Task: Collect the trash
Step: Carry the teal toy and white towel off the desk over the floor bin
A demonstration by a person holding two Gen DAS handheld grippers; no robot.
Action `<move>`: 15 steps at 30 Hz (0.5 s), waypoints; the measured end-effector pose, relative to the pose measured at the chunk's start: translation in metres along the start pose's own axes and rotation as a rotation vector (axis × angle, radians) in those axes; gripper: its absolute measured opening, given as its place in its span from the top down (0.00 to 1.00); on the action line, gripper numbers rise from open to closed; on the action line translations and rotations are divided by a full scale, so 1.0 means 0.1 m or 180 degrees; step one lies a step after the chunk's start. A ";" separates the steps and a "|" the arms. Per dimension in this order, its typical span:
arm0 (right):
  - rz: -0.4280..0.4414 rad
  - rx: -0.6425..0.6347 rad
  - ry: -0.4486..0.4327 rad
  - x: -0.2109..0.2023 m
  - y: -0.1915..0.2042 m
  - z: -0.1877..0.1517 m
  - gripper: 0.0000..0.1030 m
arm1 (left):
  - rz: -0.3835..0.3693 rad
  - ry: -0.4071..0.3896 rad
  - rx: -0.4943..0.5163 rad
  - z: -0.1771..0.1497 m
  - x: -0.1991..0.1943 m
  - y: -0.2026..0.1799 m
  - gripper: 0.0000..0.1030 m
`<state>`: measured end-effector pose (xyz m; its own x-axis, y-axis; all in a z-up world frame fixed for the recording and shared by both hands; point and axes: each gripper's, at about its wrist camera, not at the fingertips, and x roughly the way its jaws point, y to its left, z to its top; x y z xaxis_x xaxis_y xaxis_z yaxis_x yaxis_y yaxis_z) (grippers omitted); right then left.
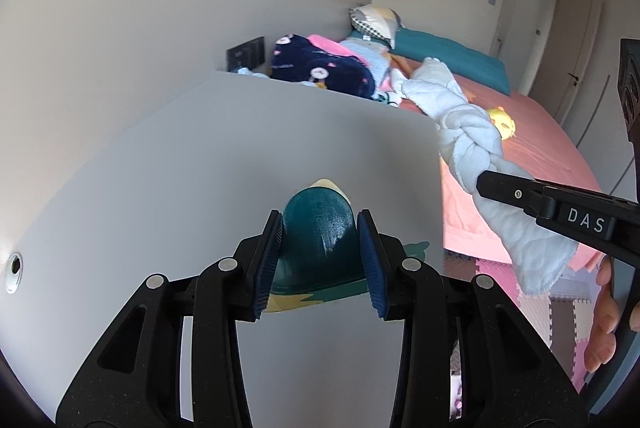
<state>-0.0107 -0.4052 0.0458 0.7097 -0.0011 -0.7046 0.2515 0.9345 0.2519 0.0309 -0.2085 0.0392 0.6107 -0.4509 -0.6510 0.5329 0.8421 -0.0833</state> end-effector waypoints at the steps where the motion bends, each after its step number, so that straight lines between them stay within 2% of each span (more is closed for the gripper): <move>1: -0.0012 0.0012 -0.0010 -0.02 -0.03 -0.01 0.85 | -0.0024 0.0011 0.0020 0.01 0.01 -0.05 0.63; 15: -0.0252 0.0252 -0.0102 -0.36 -0.64 -0.16 0.85 | -0.0299 0.0060 0.0274 0.06 0.14 -0.68 0.63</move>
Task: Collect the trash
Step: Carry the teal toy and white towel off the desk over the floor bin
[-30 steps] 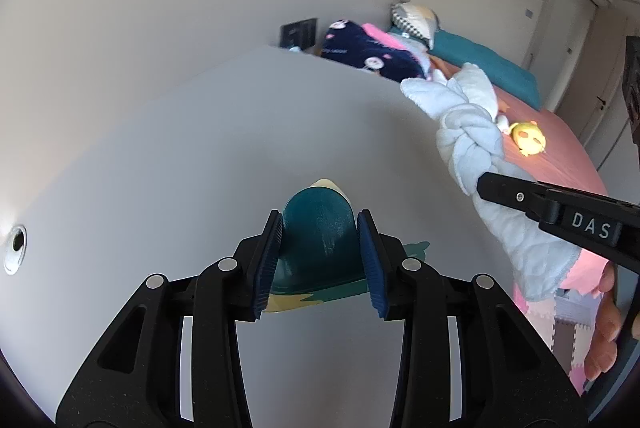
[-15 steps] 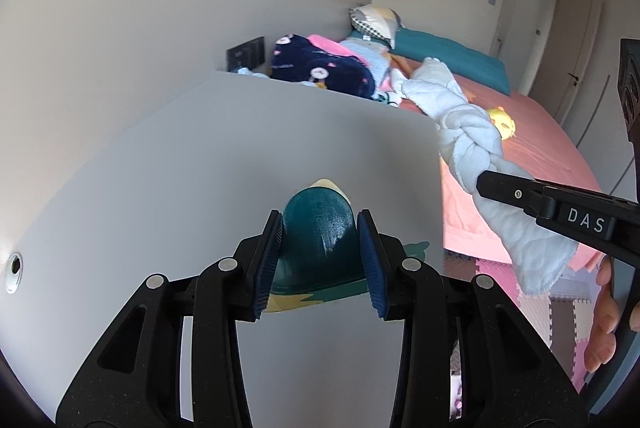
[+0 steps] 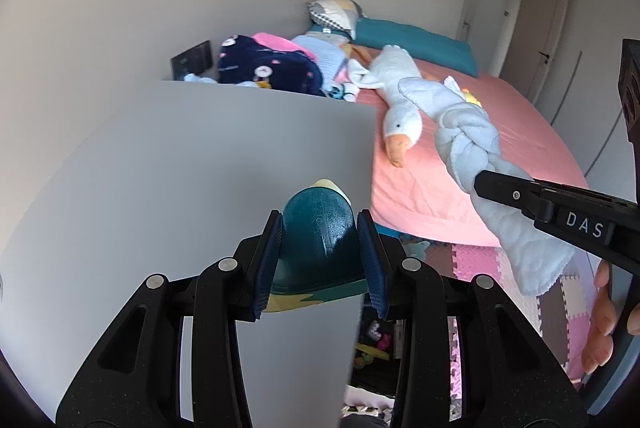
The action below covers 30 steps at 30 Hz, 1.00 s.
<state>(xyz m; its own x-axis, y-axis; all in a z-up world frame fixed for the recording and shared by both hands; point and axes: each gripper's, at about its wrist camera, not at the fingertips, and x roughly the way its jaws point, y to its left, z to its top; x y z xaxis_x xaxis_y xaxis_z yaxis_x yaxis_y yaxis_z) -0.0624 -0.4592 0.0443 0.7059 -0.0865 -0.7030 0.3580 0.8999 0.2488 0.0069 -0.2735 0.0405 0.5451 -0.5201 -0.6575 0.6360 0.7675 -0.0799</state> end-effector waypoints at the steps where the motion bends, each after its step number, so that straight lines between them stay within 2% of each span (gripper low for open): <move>1: -0.0021 0.0024 -0.0001 -0.01 -0.04 0.00 0.85 | -0.0026 0.0007 0.0026 0.00 0.01 -0.06 0.63; 18: -0.0284 0.0367 -0.0004 -0.16 -0.77 -0.15 0.85 | -0.0324 0.0155 0.0308 -0.05 0.22 -0.72 0.63; 30: -0.0481 0.0502 -0.0006 -0.24 -1.09 -0.26 0.85 | -0.0516 0.0280 0.0494 -0.13 0.38 -1.08 0.63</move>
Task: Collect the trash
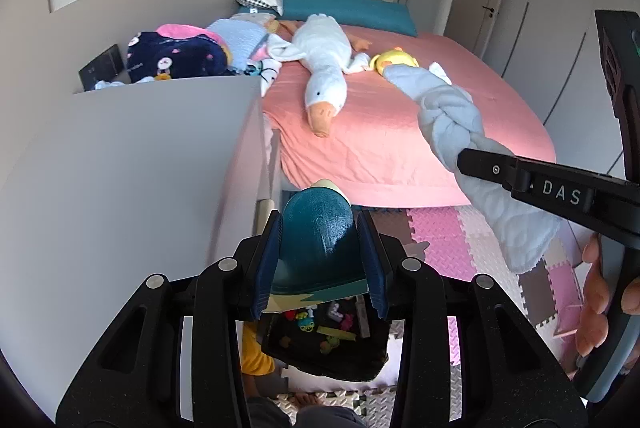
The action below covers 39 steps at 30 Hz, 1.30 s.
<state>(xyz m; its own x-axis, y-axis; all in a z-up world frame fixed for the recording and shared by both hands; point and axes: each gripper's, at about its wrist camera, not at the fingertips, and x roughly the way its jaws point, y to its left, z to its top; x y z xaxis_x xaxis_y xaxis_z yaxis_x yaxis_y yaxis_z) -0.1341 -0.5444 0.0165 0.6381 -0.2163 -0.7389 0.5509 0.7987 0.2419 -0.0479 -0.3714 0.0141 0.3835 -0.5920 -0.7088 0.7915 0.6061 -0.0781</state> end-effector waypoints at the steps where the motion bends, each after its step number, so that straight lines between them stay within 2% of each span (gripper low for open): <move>1: -0.0011 0.0008 0.0001 0.00 -0.02 0.00 0.85 | -0.0008 0.0011 0.0013 -0.01 0.01 -0.03 0.63; 7: -0.0052 0.0089 0.0030 0.04 -0.15 -0.02 0.85 | -0.0040 0.0081 0.0098 -0.04 0.10 -0.16 0.63; 18: -0.0086 0.0100 0.0149 0.21 -0.16 0.00 0.85 | -0.0034 0.0251 0.0096 -0.07 0.26 -0.17 0.63; 19: -0.0097 0.0090 0.0175 0.23 -0.15 0.01 0.84 | -0.0065 0.0318 0.0111 -0.08 0.29 -0.17 0.62; 20: -0.0125 0.0079 0.0196 0.26 -0.16 0.03 0.78 | -0.0087 0.0373 0.0120 -0.09 0.31 -0.17 0.61; 21: -0.0186 0.0073 0.0176 0.26 -0.15 0.04 0.72 | -0.0047 0.0402 0.0120 -0.09 0.33 -0.16 0.57; 22: -0.0260 0.0057 0.0133 0.25 -0.14 0.05 0.57 | 0.0013 0.0381 0.0103 -0.09 0.31 -0.15 0.36; 23: -0.0339 0.0035 0.0081 0.24 -0.13 0.06 0.46 | 0.0081 0.0310 0.0070 -0.09 0.28 -0.13 0.16; 24: -0.0421 0.0009 0.0025 0.22 -0.12 0.07 0.43 | 0.0137 0.0238 0.0043 -0.08 0.25 -0.11 0.11; 25: -0.0449 -0.0002 0.0005 0.22 -0.12 0.08 0.40 | 0.0177 0.0167 0.0010 -0.07 0.20 -0.09 0.09; 39: -0.0393 0.0026 0.0022 0.22 -0.14 0.06 0.38 | 0.0288 0.0242 -0.0095 -0.04 0.18 0.06 0.06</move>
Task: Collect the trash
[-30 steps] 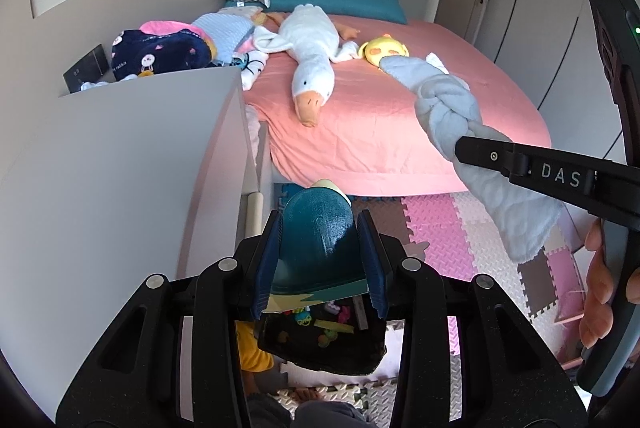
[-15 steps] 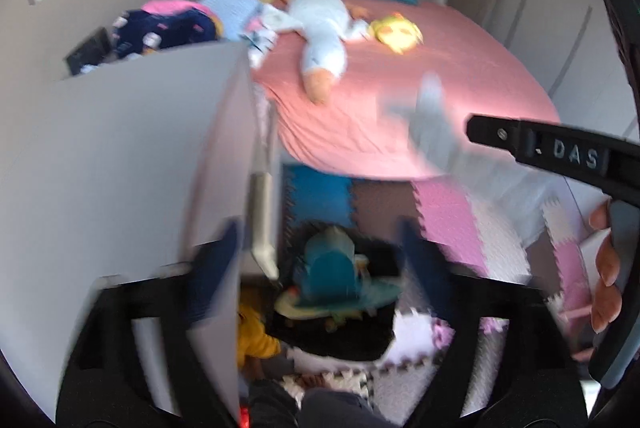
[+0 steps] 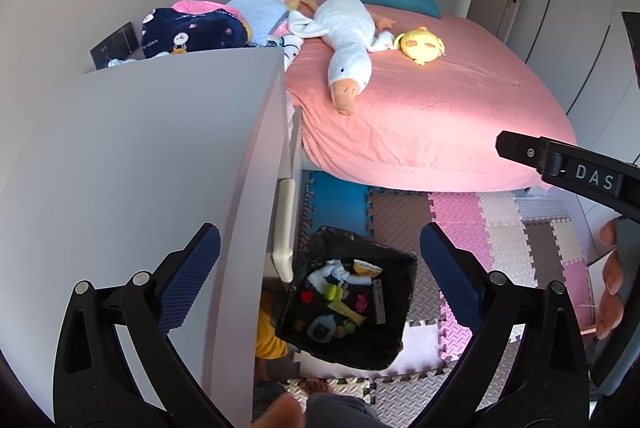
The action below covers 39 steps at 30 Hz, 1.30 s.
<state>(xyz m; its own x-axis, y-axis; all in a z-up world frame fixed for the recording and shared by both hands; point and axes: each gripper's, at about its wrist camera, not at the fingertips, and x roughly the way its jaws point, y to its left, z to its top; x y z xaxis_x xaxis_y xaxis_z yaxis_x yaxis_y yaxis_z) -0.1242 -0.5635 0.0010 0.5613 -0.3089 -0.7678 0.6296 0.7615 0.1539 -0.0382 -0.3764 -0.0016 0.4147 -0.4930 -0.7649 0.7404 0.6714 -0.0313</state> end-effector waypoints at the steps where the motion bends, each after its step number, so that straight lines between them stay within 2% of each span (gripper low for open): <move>1: -0.0004 -0.0004 -0.0002 0.00 0.00 0.00 0.38 | -0.0005 -0.0005 0.0013 -0.01 0.00 0.00 0.06; 18: 0.0022 -0.0003 -0.0019 -0.05 0.06 0.02 0.38 | 0.0065 -0.0057 0.0059 0.02 -0.05 0.00 0.06; 39: 0.0024 -0.0021 0.0001 -0.03 0.12 -0.02 0.38 | -0.0020 0.0001 0.0059 -0.02 -0.01 0.00 0.06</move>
<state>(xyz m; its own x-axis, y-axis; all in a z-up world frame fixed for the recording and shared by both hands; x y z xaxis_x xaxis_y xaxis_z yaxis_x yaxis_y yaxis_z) -0.1193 -0.5520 0.0043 0.5658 -0.3030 -0.7669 0.6218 0.7676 0.1554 -0.0400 -0.3744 -0.0019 0.4100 -0.4970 -0.7648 0.7526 0.6580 -0.0242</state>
